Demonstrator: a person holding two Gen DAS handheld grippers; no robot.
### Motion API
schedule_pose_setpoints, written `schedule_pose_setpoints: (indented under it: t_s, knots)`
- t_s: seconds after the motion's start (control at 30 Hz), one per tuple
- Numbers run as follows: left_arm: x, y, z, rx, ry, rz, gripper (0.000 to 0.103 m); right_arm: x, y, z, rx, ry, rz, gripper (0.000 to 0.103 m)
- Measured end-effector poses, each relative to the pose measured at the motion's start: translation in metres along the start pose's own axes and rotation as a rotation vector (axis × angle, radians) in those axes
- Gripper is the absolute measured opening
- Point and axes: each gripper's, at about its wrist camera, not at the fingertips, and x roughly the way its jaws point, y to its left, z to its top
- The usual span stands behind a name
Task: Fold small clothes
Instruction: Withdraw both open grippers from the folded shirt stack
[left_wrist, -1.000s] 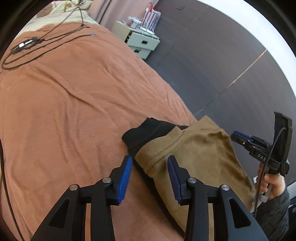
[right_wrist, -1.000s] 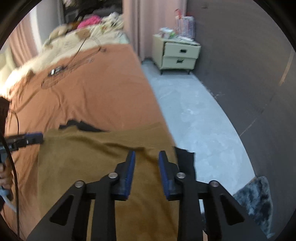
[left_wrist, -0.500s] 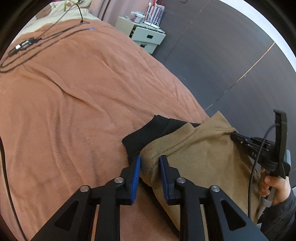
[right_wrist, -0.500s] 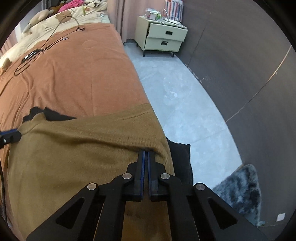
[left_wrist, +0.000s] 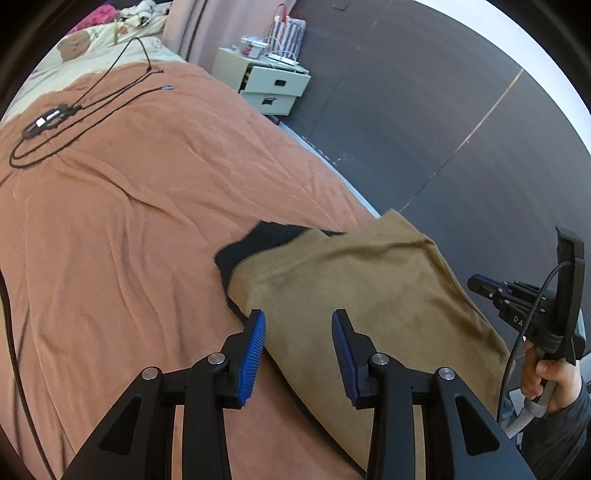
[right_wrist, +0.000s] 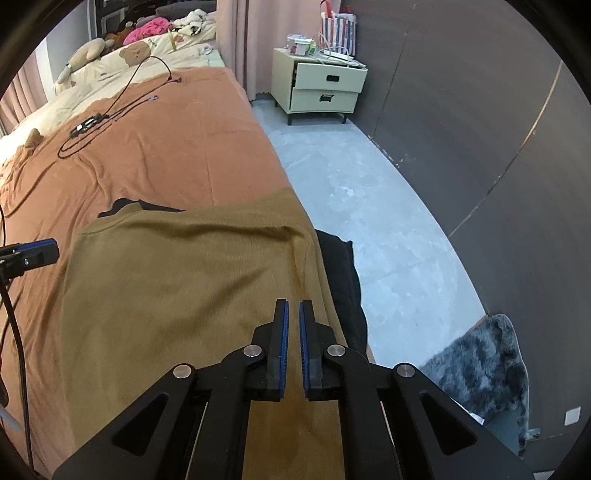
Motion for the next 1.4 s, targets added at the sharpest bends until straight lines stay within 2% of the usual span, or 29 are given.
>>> schedule_pose_setpoints:
  t_s: [0.1, 0.17, 0.23, 0.27, 0.53, 0.63, 0.8, 1.0, 1.2, 1.4]
  knots:
    - [-0.004, -0.011, -0.007, 0.022, 0.005, -0.009, 0.039, -0.016, 0.005, -0.013, -0.009, -0.013, -0.01, 0.007]
    - [-0.008, -0.018, -0.011, 0.033, 0.002, -0.013, 0.039, -0.026, 0.007, -0.022, -0.011, -0.025, -0.013, 0.019]
    - [-0.01, -0.024, -0.016, 0.046, 0.004, -0.017, 0.039, -0.035, 0.011, -0.031, -0.01, -0.043, -0.021, 0.038]
    - [-0.01, -0.027, -0.018, 0.052, 0.007, -0.017, 0.039, -0.04, 0.013, -0.038, -0.01, -0.052, -0.024, 0.038]
    - [0.002, -0.049, -0.038, 0.101, 0.047, -0.032, 0.039, -0.052, 0.013, -0.089, -0.034, -0.055, 0.027, 0.038]
    - [0.012, -0.057, -0.045, 0.12, 0.065, -0.039, 0.039, -0.049, 0.004, -0.1, -0.041, -0.035, 0.015, 0.033]
    - [0.031, -0.058, -0.056, 0.124, 0.101, -0.039, 0.039, -0.045, -0.015, -0.118, 0.007, -0.023, 0.013, 0.031]
    - [0.03, -0.062, -0.06, 0.129, 0.093, -0.036, 0.039, -0.052, -0.036, -0.136, 0.065, -0.03, 0.042, 0.025]
    - [0.02, -0.075, -0.075, 0.139, 0.1, -0.053, 0.038, -0.059, -0.031, -0.148, 0.082, -0.002, -0.031, 0.021]
    - [0.006, -0.089, -0.092, 0.149, 0.109, -0.05, 0.039, -0.096, -0.016, -0.161, 0.119, -0.06, -0.074, 0.021]
